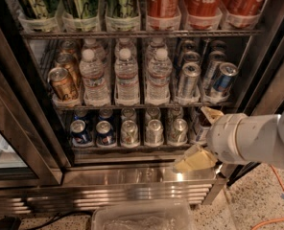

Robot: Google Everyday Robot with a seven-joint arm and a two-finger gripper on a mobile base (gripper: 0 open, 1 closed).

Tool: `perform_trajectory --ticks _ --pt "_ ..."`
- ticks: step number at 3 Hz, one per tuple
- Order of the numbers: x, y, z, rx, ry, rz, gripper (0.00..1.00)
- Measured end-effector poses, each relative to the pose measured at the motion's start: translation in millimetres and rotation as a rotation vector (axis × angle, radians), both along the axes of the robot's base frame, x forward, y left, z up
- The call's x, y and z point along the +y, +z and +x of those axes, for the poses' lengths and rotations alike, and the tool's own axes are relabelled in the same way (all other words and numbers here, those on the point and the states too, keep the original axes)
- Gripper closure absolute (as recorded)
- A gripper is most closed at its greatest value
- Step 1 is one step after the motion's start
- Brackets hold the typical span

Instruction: Pick water bottle from middle shelf of fridge

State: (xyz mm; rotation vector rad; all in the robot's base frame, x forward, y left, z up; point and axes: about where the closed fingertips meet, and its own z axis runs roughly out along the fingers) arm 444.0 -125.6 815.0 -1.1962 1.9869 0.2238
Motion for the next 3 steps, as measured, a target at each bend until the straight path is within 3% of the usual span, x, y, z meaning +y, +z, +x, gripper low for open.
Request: perform_trajectory --ticks 2,3 --pt "25.4 -12.0 34.6 -0.177 -0.159 0.228 0.00" --pt "44.0 -0.6 50.6 -0.233 -0.254 0.282 0.00"
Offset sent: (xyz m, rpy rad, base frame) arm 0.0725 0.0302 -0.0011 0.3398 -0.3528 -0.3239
